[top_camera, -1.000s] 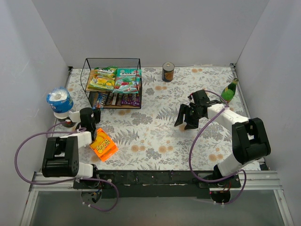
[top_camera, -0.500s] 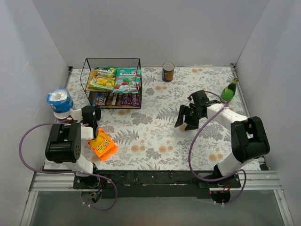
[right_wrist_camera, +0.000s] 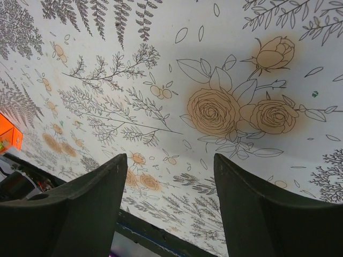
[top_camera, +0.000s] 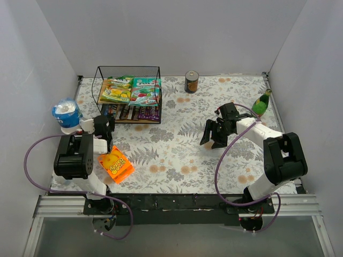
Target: Place and organize the candy bags onto the shelf
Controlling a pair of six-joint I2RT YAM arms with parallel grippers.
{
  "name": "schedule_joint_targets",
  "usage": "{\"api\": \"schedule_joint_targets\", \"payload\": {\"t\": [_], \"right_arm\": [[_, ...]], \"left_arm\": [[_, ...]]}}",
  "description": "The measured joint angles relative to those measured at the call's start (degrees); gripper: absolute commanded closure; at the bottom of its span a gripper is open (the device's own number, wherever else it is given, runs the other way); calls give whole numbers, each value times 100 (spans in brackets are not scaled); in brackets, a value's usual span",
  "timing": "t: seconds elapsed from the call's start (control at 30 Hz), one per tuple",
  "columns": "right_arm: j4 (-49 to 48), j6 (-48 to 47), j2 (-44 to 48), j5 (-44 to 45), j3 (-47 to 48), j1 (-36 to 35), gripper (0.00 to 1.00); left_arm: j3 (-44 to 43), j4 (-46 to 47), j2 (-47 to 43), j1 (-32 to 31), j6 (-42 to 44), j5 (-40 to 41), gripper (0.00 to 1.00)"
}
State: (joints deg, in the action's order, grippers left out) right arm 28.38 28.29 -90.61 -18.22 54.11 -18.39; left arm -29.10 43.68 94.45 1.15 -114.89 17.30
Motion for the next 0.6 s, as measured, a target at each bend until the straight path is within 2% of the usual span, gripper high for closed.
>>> {"api": "schedule_joint_targets", "payload": {"t": [0.27,0.47,0.6], "right_arm": [[13,0,0,4,0,7,27],[13,0,0,4,0,42,28],[13,-2,0,4,0,44,27]], "left_arm": [[-319,-11,291,-15,2,4,100],[-354,-79,350,-15,2,13,93],[-354,-44,446,-15,2,22,93]]}}
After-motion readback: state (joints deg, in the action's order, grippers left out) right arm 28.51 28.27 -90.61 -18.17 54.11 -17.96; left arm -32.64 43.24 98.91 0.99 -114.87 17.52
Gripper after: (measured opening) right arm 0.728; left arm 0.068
